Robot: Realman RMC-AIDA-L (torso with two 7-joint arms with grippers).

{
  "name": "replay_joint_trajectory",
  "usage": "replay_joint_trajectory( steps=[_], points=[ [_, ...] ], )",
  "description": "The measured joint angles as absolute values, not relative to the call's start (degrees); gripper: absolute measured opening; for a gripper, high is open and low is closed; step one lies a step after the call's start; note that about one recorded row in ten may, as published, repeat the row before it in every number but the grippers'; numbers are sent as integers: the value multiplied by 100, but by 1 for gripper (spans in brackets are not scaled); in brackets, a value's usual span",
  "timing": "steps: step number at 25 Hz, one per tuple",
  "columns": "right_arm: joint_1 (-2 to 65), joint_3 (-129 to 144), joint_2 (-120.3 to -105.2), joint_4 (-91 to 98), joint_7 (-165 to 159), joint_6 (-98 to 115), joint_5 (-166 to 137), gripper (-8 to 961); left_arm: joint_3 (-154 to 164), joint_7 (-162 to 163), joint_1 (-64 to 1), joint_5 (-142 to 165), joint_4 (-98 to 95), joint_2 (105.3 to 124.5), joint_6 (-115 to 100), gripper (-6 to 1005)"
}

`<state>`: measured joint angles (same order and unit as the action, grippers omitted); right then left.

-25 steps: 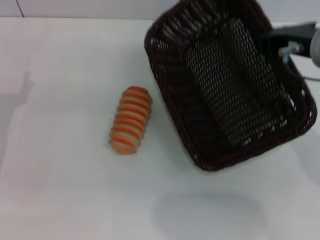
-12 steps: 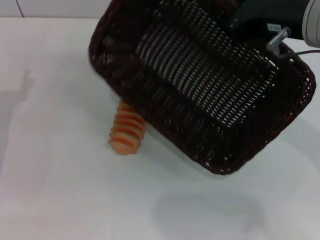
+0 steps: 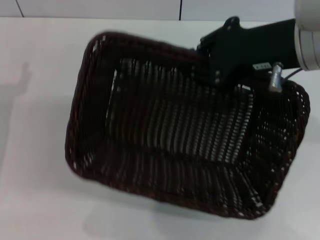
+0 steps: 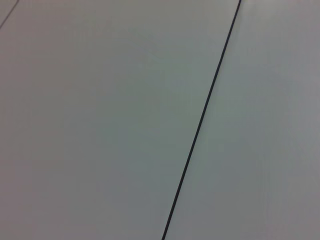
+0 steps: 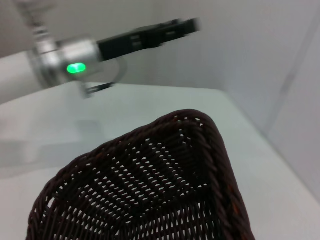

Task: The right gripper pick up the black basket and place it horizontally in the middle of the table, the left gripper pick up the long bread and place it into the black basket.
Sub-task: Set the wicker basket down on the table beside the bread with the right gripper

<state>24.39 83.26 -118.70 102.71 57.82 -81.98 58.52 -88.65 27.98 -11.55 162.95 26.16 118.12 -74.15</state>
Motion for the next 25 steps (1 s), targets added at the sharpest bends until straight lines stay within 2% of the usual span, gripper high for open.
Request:
replay_joint_trajectory(
  steps=[4,12,19,25],
  points=[
    [2869,7828,-11855,9855,6302,-8976,6251,177,-8922,2800,-1140,16294,2780,11821,-7387,862],
    [3269,7736,-11574,9311,6384,-9507,6672,177,-9022,2791,-1174,16295,2887,11830,-7242,862],
    [3271,7810,-11568,9292,5986,-9545,6677,177,-9026,2775,-1199,16295,2891,11830,-7224,861],
    [3232,7731,-11661,9240,5794,-9488,6398,178,-9005,2773,-1253,16295,2846,11830,-7219,861]
  ],
)
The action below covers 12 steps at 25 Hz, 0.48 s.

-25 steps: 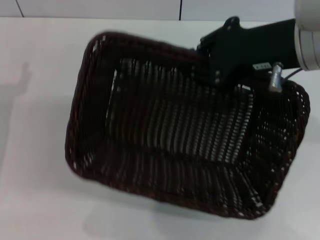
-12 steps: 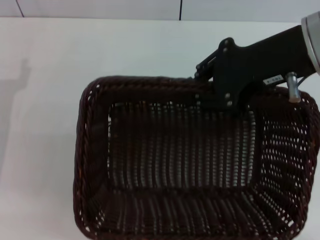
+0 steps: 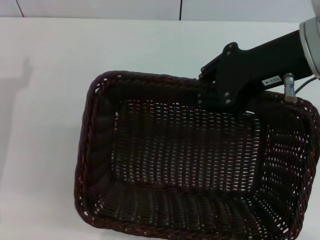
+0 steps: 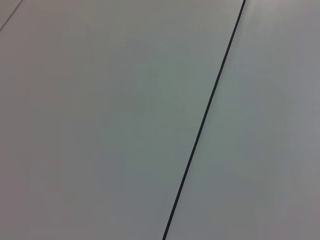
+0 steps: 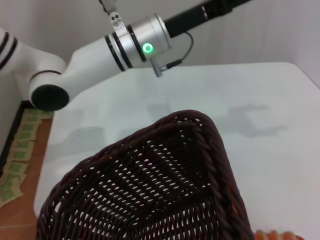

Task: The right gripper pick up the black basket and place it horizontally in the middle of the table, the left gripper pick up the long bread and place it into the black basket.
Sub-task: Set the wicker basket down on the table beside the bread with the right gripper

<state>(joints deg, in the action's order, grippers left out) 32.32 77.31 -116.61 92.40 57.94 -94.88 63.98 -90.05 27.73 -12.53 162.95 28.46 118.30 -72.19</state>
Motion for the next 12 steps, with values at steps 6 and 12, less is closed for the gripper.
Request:
replay_joint_trajectory(
  steps=[6,12],
  points=[
    [3292,7727,-11691,9068,5631,-9504,6093,178,-9003,2766,-1300,16297,2825,11830,-7185,862],
    [3267,7532,-11727,9104,5554,-9501,5911,178,-9023,2760,-1313,16296,2827,11829,-7163,862]
  ],
)
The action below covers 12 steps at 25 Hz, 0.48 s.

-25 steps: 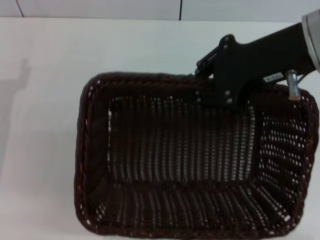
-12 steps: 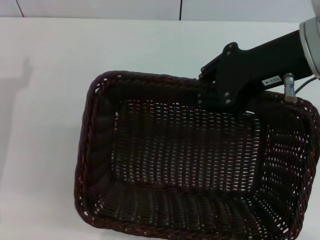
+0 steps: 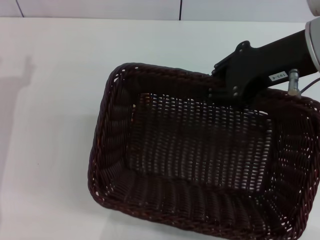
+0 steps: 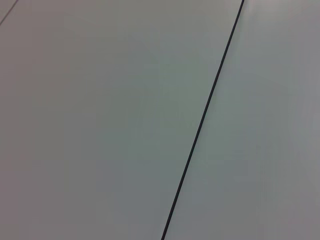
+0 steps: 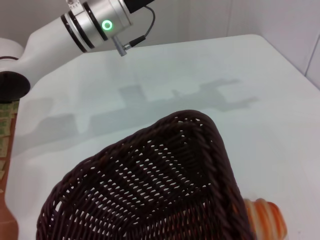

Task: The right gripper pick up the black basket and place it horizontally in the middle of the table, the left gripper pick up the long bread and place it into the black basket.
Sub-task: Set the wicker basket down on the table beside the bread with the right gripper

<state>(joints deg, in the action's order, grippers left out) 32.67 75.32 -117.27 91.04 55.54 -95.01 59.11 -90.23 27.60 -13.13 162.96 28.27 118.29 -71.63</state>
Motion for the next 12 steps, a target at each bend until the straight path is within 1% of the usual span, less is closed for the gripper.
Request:
replay_joint_trajectory(
  steps=[12],
  points=[
    [3470,7846,-11740,8815,5648,-9830,6057,178,-8990,2793,-1260,16295,2881,11830,-7176,861]
  ],
)
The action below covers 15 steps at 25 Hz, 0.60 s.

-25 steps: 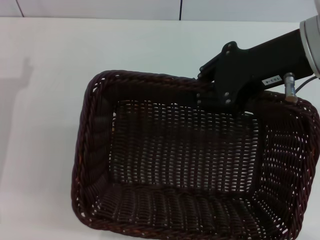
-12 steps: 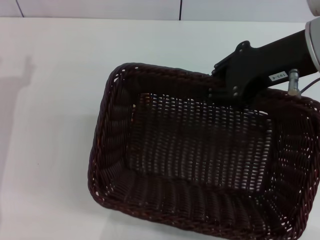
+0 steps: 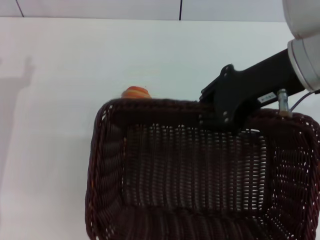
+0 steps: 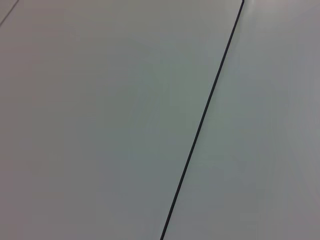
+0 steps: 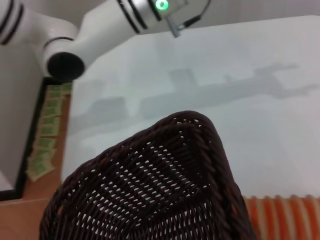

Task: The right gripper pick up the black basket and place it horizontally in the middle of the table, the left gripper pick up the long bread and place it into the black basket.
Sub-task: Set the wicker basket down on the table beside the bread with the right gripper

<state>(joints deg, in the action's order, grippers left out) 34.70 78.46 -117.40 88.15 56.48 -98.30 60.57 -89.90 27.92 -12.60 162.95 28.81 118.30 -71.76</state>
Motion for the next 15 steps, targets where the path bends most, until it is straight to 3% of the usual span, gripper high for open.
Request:
replay_joint_trajectory(
  steps=[6,15],
  points=[
    [3547,7873,-11657,8656,5561,-10025,6391,178,-8974,2806,-1248,16303,2889,11835,-7201,861],
    [3636,7890,-11650,8079,5648,-10036,6389,178,-8955,2819,-1229,16330,2892,11844,-7222,862]
  ],
)
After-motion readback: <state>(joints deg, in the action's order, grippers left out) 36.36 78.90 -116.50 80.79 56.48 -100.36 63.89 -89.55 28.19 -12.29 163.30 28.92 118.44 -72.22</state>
